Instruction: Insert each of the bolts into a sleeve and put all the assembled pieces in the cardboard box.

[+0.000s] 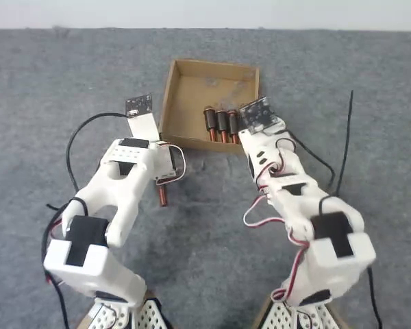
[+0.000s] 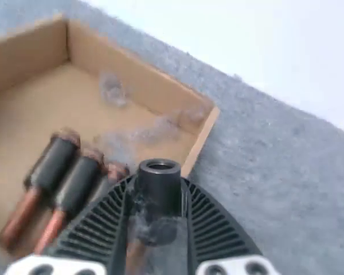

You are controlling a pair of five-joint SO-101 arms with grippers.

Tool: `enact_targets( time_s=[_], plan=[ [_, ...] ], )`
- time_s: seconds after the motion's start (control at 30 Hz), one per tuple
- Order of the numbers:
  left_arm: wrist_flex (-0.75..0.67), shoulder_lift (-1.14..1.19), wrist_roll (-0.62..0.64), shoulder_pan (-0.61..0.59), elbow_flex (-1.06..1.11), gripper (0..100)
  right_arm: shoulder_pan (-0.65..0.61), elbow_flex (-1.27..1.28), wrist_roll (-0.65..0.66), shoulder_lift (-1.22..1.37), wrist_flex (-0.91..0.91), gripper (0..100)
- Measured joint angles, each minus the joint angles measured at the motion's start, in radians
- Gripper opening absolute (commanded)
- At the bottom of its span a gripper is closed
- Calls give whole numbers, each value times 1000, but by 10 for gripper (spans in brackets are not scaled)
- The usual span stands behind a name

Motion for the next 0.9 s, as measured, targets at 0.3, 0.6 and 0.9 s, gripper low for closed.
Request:
enact_targets(
  time_s=[0.3,0.6,0.9],
  plan=[
    [0,0,0,-2,0,11,-46,-44,-368,25,-89,6],
    [-12,0,2,-2,8,11,-137,118,-443,25,-408,6],
    [-12,0,2,-2,8,11,-166,316,-270,23,-703,6]
  ],
)
